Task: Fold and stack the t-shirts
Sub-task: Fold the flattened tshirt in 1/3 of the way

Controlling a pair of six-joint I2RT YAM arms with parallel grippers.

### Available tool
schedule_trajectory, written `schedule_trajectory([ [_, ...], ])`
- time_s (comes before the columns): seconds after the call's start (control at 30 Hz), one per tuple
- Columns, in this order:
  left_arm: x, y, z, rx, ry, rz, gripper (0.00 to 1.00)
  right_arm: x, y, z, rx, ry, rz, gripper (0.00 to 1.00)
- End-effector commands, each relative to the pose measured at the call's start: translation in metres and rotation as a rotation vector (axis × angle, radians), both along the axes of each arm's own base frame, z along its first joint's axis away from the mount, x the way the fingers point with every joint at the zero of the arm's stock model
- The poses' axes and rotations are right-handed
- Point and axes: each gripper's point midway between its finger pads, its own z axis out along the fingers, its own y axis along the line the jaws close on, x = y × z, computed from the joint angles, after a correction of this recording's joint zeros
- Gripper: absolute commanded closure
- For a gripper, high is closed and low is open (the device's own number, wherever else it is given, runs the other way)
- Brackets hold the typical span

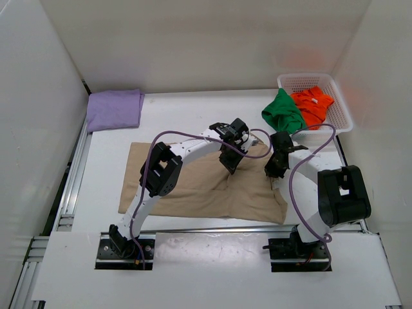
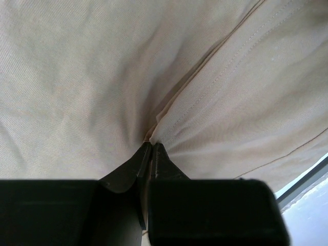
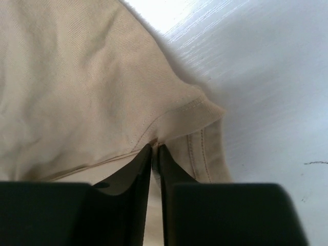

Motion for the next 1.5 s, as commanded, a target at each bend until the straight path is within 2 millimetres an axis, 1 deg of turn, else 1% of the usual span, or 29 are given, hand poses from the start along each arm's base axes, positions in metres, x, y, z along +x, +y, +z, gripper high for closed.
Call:
schedule_trajectory([
  [0.0,0.007,-0.003,0.037,-0.054,-0.073,0.0,0.84,0.002,-0.005,0.005,-0.022,-0.012,-0.001,0.87],
  [0.03,0.007,-0.003,0.041,-0.061,-0.079,0.0,0.84,0.004,-0.007,0.011,-0.027,-0.034,-0.005,0.88],
  [0.1,0.009,-0.002,0.041,-0.056,-0.085,0.004,0.84,0.002,-0.012,0.017,-0.049,-0.036,-0.014,0.88],
  [0.13,0.009,-0.002,0.041,-0.056,-0.085,0.004,0.84,0.005,-0.013,0.023,-0.06,-0.053,-0.011,0.88],
  [0.17,0.009,-0.002,0.041,-0.056,-0.085,0.004,0.84,0.007,-0.017,0.027,-0.078,-0.059,-0.019,0.87],
  [0.23,0.01,-0.004,0.044,-0.062,-0.091,0.004,0.84,0.006,-0.02,0.031,-0.101,-0.056,0.003,0.81],
  [0.27,0.01,-0.004,0.044,-0.062,-0.091,0.004,0.84,0.006,-0.02,0.031,-0.101,-0.056,0.003,0.76],
  [0.3,0.01,-0.004,0.044,-0.062,-0.091,0.004,0.84,0.005,-0.021,0.031,-0.106,-0.055,0.014,0.75],
  [0.37,0.01,-0.004,0.044,-0.062,-0.091,0.004,0.84,0.005,-0.018,0.031,-0.093,-0.051,0.029,0.75],
  [0.4,0.01,-0.004,0.044,-0.062,-0.091,0.004,0.84,0.004,-0.018,0.027,-0.096,-0.039,0.03,0.75],
  [0.57,0.01,-0.004,0.044,-0.062,-0.091,0.004,0.84,0.009,-0.009,0.023,-0.055,-0.043,0.047,0.75],
  [0.6,0.01,-0.004,0.044,-0.062,-0.091,0.004,0.84,0.008,-0.009,0.02,-0.057,-0.031,0.047,0.75],
  [0.67,0.01,-0.004,0.044,-0.062,-0.091,0.004,0.84,0.011,-0.003,0.018,-0.031,-0.035,0.058,0.75],
  [0.73,0.01,-0.004,0.044,-0.062,-0.091,0.004,0.84,0.009,-0.004,0.015,-0.031,-0.035,0.058,0.8],
  [0.77,0.01,-0.004,0.044,-0.062,-0.091,0.004,0.84,0.012,-0.001,0.016,-0.02,-0.046,0.061,0.8],
  [0.83,0.012,-0.003,0.043,-0.057,-0.098,0.008,0.84,0.012,0.001,0.016,-0.007,-0.044,0.067,0.78],
  [0.93,0.01,-0.001,0.043,-0.05,-0.091,0.007,0.84,0.012,0.004,0.011,0.003,-0.032,0.072,0.77],
  [1.03,0.01,-0.001,0.043,-0.05,-0.091,0.007,0.84,0.012,0.004,0.011,0.007,-0.033,0.064,0.82],
  [1.07,0.01,-0.001,0.043,-0.05,-0.091,0.007,0.84,0.013,0.003,0.014,0.001,-0.045,0.06,0.87],
  [1.13,0.01,-0.001,0.043,-0.05,-0.091,0.007,0.86,0.014,0.001,0.018,-0.005,-0.057,0.056,0.93],
  [1.17,0.011,0.0,0.042,-0.044,-0.098,0.011,0.86,0.015,0.002,0.022,-0.002,-0.072,0.056,0.98],
  [1.2,0.011,0.0,0.042,-0.044,-0.098,0.011,0.88,0.017,-0.001,0.025,-0.014,-0.086,0.049,1.0],
  [1.23,0.016,0.003,0.047,-0.045,-0.11,0.024,0.9,0.017,-0.003,0.032,-0.021,-0.104,0.044,1.0],
  [1.33,0.017,0.003,0.053,-0.054,-0.118,0.024,0.9,0.024,-0.011,0.048,-0.056,-0.171,0.018,1.0],
  [1.37,0.016,0.004,0.055,-0.056,-0.12,0.024,0.9,0.024,-0.014,0.054,-0.061,-0.194,0.011,1.0],
  [1.4,0.014,0.003,0.061,-0.074,-0.117,0.019,0.9,0.028,-0.014,0.06,-0.059,-0.225,-0.003,1.0],
  [1.43,0.011,0.005,0.057,-0.064,-0.108,0.018,0.9,0.031,-0.014,0.066,-0.051,-0.258,-0.005,1.0],
  [1.47,0.01,0.004,0.061,-0.078,-0.106,0.013,0.9,0.034,-0.015,0.067,-0.058,-0.27,-0.011,1.0],
])
